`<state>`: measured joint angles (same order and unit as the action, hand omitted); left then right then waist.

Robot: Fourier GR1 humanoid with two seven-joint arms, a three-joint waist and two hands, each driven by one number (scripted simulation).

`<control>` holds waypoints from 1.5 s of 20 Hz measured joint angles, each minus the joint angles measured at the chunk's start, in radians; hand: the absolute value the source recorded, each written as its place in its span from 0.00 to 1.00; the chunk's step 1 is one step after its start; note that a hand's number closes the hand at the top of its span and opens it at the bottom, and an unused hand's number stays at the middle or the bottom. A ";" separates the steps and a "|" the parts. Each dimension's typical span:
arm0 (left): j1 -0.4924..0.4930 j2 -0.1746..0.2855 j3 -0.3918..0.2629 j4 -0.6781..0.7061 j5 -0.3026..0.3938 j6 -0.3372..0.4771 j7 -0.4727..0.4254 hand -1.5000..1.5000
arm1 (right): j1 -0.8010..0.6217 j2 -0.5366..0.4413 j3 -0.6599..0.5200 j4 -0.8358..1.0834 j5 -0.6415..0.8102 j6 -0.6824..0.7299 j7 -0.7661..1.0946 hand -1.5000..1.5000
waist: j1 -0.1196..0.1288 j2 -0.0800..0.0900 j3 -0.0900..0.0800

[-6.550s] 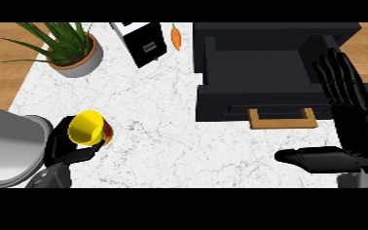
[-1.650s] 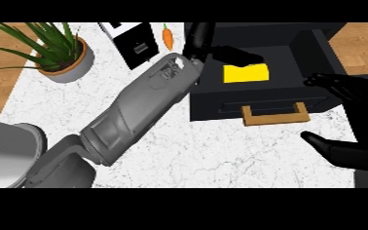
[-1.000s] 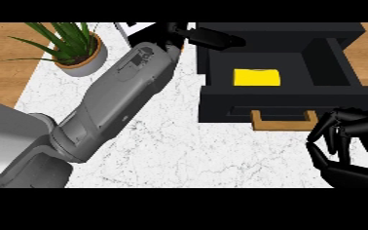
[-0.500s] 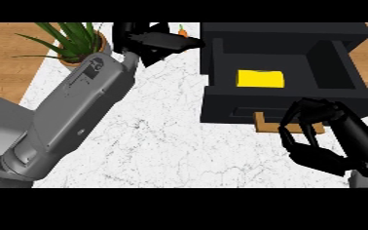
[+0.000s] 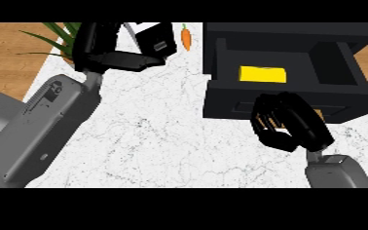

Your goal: Pick up the cup, place it into the drawer and close the drawer

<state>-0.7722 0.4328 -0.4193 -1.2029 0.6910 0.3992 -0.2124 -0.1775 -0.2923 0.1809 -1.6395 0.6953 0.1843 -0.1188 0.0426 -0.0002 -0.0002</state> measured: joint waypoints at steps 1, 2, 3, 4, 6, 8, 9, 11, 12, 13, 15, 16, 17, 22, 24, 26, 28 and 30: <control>0.032 0.013 0.004 -0.023 0.000 -0.009 -0.007 0.00 | -0.018 0.002 0.012 0.040 0.033 -0.017 -0.004 1.00 | 0.001 0.000 0.000; 0.057 0.025 0.011 -0.040 0.000 -0.014 -0.012 0.00 | -0.041 0.004 0.026 0.079 0.067 -0.031 -0.005 1.00 | 0.002 0.000 0.000; 0.077 0.038 0.020 -0.055 0.001 -0.022 -0.010 0.00 | -0.064 0.011 0.038 0.123 0.097 -0.049 -0.012 1.00 | 0.000 0.001 0.000; 0.105 0.053 0.033 -0.073 0.007 -0.036 -0.014 0.00 | -0.075 0.017 0.050 0.164 0.127 -0.078 -0.027 1.00 | -0.002 0.001 0.000; 0.157 0.076 0.051 -0.101 0.013 -0.067 -0.030 0.00 | -0.133 0.039 0.052 0.280 0.169 -0.127 -0.049 1.00 | 0.001 0.003 0.000; 0.187 0.097 0.073 -0.126 0.021 -0.086 -0.024 0.00 | -0.187 0.055 0.041 0.412 0.194 -0.178 -0.089 1.00 | 0.001 0.005 0.001; 0.202 0.107 0.084 -0.137 0.020 -0.097 -0.023 0.00 | -0.215 0.066 0.037 0.473 0.205 -0.200 -0.108 1.00 | -0.003 0.005 0.001; 0.241 0.112 0.100 -0.146 0.015 -0.110 -0.037 0.00 | -0.292 0.080 0.010 0.595 0.211 -0.226 -0.136 1.00 | -0.004 0.006 0.001; 0.256 0.119 0.109 -0.163 0.017 -0.113 -0.030 0.00 | -0.330 0.086 -0.002 0.655 0.217 -0.244 -0.148 1.00 | -0.003 0.005 0.000; 0.266 0.125 0.122 -0.164 0.019 -0.127 -0.031 0.00 | -0.368 0.089 -0.017 0.711 0.215 -0.253 -0.171 1.00 | -0.005 0.004 0.000; 0.289 0.134 0.136 -0.176 0.017 -0.144 -0.033 0.00 | -0.436 0.095 -0.049 0.825 0.212 -0.285 -0.212 1.00 | -0.001 0.003 -0.002; 0.293 0.139 0.139 -0.187 0.017 -0.149 -0.027 0.00 | -0.471 0.094 -0.064 0.879 0.211 -0.292 -0.223 1.00 | 0.004 0.004 -0.003; 0.306 0.149 0.150 -0.193 0.022 -0.164 -0.027 0.00 | -0.504 0.091 -0.078 0.929 0.208 -0.294 -0.239 1.00 | 0.007 0.005 -0.002; 0.322 0.155 0.172 -0.178 0.022 -0.214 -0.036 0.00 | -0.640 0.080 -0.140 1.139 0.191 -0.298 -0.300 1.00 | 0.018 0.013 -0.001; 0.327 0.143 0.167 -0.176 0.017 -0.224 -0.047 0.00 | -0.664 0.073 -0.155 1.190 0.183 -0.286 -0.328 1.00 | 0.023 0.014 -0.001; 0.335 0.142 0.169 -0.182 0.022 -0.241 -0.046 0.00 | -0.678 0.070 -0.174 1.228 0.164 -0.267 -0.355 1.00 | 0.028 0.010 -0.001; 0.340 0.140 0.167 -0.187 0.024 -0.256 -0.046 0.00 | -0.687 0.063 -0.188 1.253 0.149 -0.246 -0.378 1.00 | 0.035 0.008 -0.003; 0.341 0.137 0.167 -0.190 0.026 -0.263 -0.047 0.00 | -0.695 0.054 -0.198 1.271 0.136 -0.219 -0.405 1.00 | 0.040 0.007 -0.003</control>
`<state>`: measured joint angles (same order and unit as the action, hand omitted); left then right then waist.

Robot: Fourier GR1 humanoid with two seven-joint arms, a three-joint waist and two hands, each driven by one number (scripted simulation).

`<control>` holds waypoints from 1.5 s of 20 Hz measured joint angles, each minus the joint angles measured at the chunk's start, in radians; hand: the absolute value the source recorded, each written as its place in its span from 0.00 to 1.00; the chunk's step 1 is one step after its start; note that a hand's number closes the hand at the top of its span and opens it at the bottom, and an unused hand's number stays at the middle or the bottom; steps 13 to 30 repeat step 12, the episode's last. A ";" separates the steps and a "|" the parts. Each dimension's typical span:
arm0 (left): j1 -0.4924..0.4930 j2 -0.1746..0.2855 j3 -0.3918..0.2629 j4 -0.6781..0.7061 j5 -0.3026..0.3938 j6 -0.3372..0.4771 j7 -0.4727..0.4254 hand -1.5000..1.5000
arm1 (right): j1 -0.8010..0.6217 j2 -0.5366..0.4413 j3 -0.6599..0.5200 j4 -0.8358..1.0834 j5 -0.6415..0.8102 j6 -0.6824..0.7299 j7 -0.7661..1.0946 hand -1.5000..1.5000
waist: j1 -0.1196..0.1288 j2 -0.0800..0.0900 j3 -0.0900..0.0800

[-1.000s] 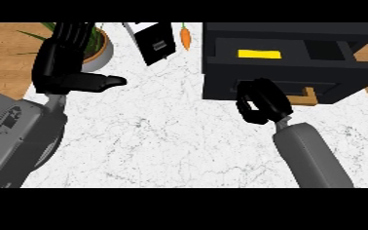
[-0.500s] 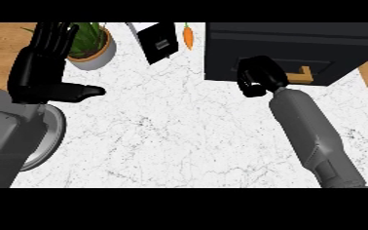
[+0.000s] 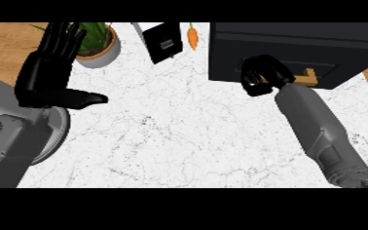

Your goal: Pick up the cup, place it into the drawer and close the drawer

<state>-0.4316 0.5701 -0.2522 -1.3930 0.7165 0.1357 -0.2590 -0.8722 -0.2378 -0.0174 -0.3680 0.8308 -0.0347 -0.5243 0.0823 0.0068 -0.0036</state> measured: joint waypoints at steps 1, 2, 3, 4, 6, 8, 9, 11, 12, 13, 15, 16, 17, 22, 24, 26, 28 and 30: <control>0.003 -0.003 0.000 0.000 0.000 -0.005 -0.003 0.00 | -0.003 -0.004 -0.003 0.008 -0.004 0.011 -0.014 1.00 | 0.002 0.000 0.000; 0.007 -0.009 -0.004 -0.001 -0.001 -0.007 -0.006 0.00 | -0.005 -0.006 -0.006 0.014 -0.007 0.015 -0.021 1.00 | 0.004 0.000 -0.001; 0.005 -0.010 -0.003 0.005 -0.001 -0.014 -0.010 0.00 | -0.008 -0.007 -0.010 0.019 -0.011 0.020 -0.029 1.00 | 0.004 0.001 -0.002; 0.006 -0.013 -0.005 0.005 -0.001 -0.019 -0.012 0.00 | -0.009 -0.011 -0.014 0.023 -0.016 0.029 -0.042 1.00 | 0.006 0.002 -0.002; 0.014 -0.020 -0.010 0.004 -0.004 -0.027 -0.019 0.00 | -0.008 -0.019 -0.023 0.028 -0.027 0.049 -0.067 1.00 | 0.012 0.003 -0.002; 0.021 -0.023 -0.012 0.007 -0.003 -0.037 -0.025 0.00 | -0.006 -0.023 -0.031 0.030 -0.036 0.052 -0.088 1.00 | 0.015 0.004 -0.003; 0.024 -0.027 -0.014 0.009 -0.004 -0.041 -0.029 0.00 | -0.006 -0.024 -0.036 0.031 -0.040 0.053 -0.096 1.00 | 0.015 0.006 -0.003; 0.032 -0.033 -0.016 0.007 -0.004 -0.043 -0.033 0.00 | -0.003 -0.027 -0.042 0.034 -0.046 0.053 -0.111 1.00 | 0.019 0.005 -0.002; 0.026 -0.035 -0.016 0.008 -0.004 -0.044 -0.031 0.00 | -0.005 -0.028 -0.044 0.036 -0.049 0.058 -0.117 1.00 | 0.019 0.006 -0.002; 0.026 -0.035 -0.016 0.008 -0.004 -0.044 -0.031 0.00 | -0.005 -0.028 -0.044 0.036 -0.049 0.058 -0.117 1.00 | 0.019 0.006 -0.002; 0.026 -0.035 -0.016 0.008 -0.004 -0.044 -0.031 0.00 | -0.005 -0.028 -0.044 0.036 -0.049 0.058 -0.117 1.00 | 0.019 0.006 -0.002; 0.026 -0.035 -0.016 0.008 -0.004 -0.044 -0.031 0.00 | -0.005 -0.028 -0.044 0.036 -0.049 0.058 -0.117 1.00 | 0.019 0.006 -0.002; 0.026 -0.035 -0.016 0.008 -0.004 -0.044 -0.031 0.00 | -0.005 -0.028 -0.044 0.036 -0.049 0.058 -0.117 1.00 | 0.019 0.006 -0.002; 0.026 -0.035 -0.016 0.008 -0.004 -0.044 -0.031 0.00 | -0.005 -0.028 -0.044 0.036 -0.049 0.058 -0.117 1.00 | 0.019 0.006 -0.002; 0.026 -0.035 -0.016 0.008 -0.004 -0.044 -0.031 0.00 | -0.005 -0.028 -0.044 0.036 -0.049 0.058 -0.117 1.00 | 0.019 0.006 -0.002; 0.026 -0.035 -0.016 0.008 -0.004 -0.044 -0.031 0.00 | -0.005 -0.028 -0.044 0.036 -0.049 0.058 -0.117 1.00 | 0.019 0.006 -0.002; 0.026 -0.035 -0.016 0.008 -0.004 -0.044 -0.031 0.00 | -0.005 -0.028 -0.044 0.036 -0.049 0.058 -0.117 1.00 | 0.019 0.006 -0.002; 0.026 -0.035 -0.016 0.008 -0.004 -0.044 -0.031 0.00 | -0.005 -0.028 -0.044 0.036 -0.049 0.058 -0.117 1.00 | 0.019 0.006 -0.002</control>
